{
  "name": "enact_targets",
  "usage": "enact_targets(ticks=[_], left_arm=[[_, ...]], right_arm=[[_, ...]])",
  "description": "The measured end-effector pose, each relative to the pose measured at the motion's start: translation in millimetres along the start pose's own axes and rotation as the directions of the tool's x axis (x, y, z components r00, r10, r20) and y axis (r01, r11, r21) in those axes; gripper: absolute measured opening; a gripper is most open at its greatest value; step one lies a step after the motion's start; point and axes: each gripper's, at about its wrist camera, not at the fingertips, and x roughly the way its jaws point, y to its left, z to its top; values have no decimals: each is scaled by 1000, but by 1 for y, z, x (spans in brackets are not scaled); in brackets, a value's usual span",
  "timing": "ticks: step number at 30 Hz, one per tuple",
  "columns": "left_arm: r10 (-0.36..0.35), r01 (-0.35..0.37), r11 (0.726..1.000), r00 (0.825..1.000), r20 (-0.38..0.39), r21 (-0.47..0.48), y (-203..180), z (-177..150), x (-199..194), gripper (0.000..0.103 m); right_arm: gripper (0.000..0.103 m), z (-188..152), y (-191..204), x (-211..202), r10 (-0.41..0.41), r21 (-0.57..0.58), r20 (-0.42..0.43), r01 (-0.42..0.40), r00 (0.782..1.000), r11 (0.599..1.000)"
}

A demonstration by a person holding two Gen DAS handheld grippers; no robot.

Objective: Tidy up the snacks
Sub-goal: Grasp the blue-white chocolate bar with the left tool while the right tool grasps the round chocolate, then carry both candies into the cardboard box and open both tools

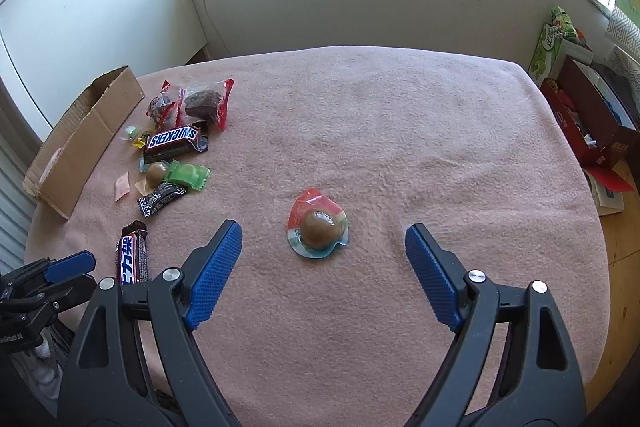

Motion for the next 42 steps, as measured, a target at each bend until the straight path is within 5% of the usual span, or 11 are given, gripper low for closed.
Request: enact_targets(ticks=[4, 9, 17, 25, 42], left_arm=[[29, -28, 999, 999, -26, 22, -7, 0, 13, 49], [73, -71, 996, 997, -39, 48, -13, 1, 28, 49], [149, -146, 981, 989, -13, 126, -24, 3, 38, 49], [220, -222, 954, 975, 34, 199, -23, 2, 41, 28], [155, -164, 975, 985, 70, 148, -14, 7, 19, 27]], right_arm=[[82, 2, 2, 10, 23, -23, -10, -23, 1000, 999], [58, 3, 3, 25, 40, -31, -34, -41, 999, 999], [39, 2, -4, 35, 32, -31, -50, -33, 998, 999], [31, -1, 7, 35, -15, -113, -38, 10, 999, 994], [29, 2, 6, 18, -16, -79, -4, 16, 1000, 997]])
